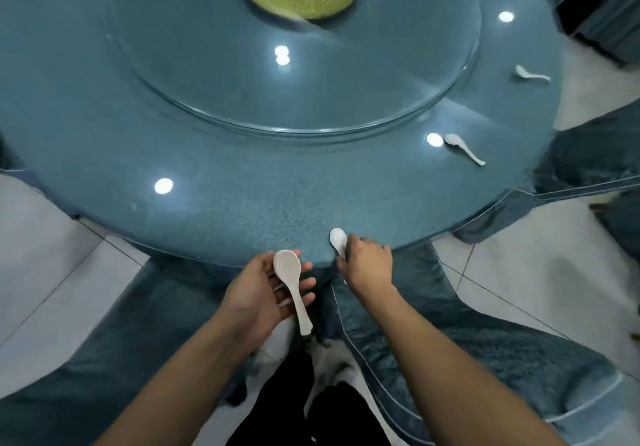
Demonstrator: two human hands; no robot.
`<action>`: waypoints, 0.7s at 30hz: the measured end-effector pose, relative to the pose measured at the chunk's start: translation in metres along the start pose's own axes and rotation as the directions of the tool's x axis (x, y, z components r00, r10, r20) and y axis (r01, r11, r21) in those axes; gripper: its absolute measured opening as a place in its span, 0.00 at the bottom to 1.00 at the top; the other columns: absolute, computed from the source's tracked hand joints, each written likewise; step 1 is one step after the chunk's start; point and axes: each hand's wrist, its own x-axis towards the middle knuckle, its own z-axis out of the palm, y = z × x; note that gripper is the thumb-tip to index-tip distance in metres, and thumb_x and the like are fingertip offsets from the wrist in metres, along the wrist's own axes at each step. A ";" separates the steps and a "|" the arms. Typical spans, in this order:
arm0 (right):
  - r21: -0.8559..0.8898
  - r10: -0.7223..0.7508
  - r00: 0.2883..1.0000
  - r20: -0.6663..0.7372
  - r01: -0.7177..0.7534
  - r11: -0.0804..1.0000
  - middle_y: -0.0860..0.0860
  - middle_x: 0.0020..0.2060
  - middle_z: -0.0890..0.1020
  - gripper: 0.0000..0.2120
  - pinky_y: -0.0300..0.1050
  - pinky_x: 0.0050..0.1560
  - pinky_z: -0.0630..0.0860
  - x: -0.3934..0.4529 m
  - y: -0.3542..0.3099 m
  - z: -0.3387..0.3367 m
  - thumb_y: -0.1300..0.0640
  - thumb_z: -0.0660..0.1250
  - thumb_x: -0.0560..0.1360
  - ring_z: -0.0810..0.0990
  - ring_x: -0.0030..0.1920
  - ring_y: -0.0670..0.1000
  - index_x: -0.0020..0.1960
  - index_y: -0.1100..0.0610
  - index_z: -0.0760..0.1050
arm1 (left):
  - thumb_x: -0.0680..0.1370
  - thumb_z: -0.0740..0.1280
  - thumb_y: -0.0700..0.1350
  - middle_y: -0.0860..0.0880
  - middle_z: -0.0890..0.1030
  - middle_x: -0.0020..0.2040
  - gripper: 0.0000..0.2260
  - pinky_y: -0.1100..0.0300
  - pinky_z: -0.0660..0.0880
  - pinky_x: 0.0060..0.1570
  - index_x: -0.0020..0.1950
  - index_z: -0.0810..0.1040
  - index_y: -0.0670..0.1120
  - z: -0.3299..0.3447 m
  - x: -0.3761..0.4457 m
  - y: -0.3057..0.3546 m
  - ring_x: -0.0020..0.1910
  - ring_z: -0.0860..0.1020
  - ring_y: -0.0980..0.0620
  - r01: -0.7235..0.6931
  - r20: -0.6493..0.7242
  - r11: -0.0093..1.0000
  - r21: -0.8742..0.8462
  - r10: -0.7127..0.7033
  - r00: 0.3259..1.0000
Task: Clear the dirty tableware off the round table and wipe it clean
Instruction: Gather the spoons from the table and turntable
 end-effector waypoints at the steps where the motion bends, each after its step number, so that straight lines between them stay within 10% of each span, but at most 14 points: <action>1: 0.002 0.007 1.000 0.009 -0.007 1.000 0.54 0.51 0.82 0.12 0.50 0.49 0.67 0.001 0.001 0.001 0.47 0.62 0.78 0.81 0.52 0.58 0.55 0.55 0.73 | 0.81 0.59 0.47 0.37 0.83 0.60 0.18 0.42 0.78 0.57 0.64 0.79 0.39 0.002 0.003 0.001 0.52 0.81 0.38 0.005 0.000 1.000 0.000 -0.005 1.000; 6: 0.008 0.018 1.000 0.004 -0.018 1.000 0.54 0.49 0.83 0.10 0.49 0.50 0.69 0.009 0.014 -0.002 0.51 0.63 0.77 0.82 0.50 0.58 0.55 0.56 0.75 | 0.82 0.58 0.48 0.38 0.83 0.59 0.18 0.43 0.79 0.55 0.62 0.80 0.40 0.017 0.015 0.002 0.50 0.82 0.39 0.023 -0.008 1.000 0.010 -0.023 1.000; 10: -0.058 0.034 0.998 -0.051 -0.037 0.998 0.54 0.28 0.80 0.11 0.46 0.35 0.70 0.016 0.021 -0.003 0.58 0.79 0.60 0.79 0.27 0.56 0.35 0.57 0.77 | 0.82 0.58 0.49 0.38 0.84 0.58 0.18 0.43 0.79 0.55 0.62 0.80 0.40 0.028 0.020 -0.001 0.50 0.82 0.40 0.044 -0.008 0.999 0.020 -0.044 0.999; 16: 0.142 0.175 0.984 0.036 -0.179 0.974 0.55 0.46 0.85 0.09 0.50 0.51 0.68 0.017 0.039 -0.018 0.51 0.62 0.77 0.82 0.51 0.59 0.49 0.54 0.78 | 0.83 0.57 0.49 0.40 0.85 0.53 0.17 0.43 0.78 0.56 0.62 0.80 0.40 0.040 0.027 -0.006 0.49 0.82 0.40 0.055 -0.006 0.998 0.021 -0.055 0.998; 21: 0.563 0.216 0.975 0.047 -0.205 0.801 0.49 0.38 0.85 0.07 0.47 0.46 0.77 -0.020 0.056 -0.068 0.50 0.68 0.76 0.83 0.45 0.54 0.42 0.52 0.80 | 0.82 0.59 0.48 0.38 0.83 0.55 0.17 0.44 0.80 0.51 0.63 0.79 0.40 0.075 0.030 -0.016 0.47 0.81 0.40 0.051 0.013 0.998 0.035 -0.051 0.999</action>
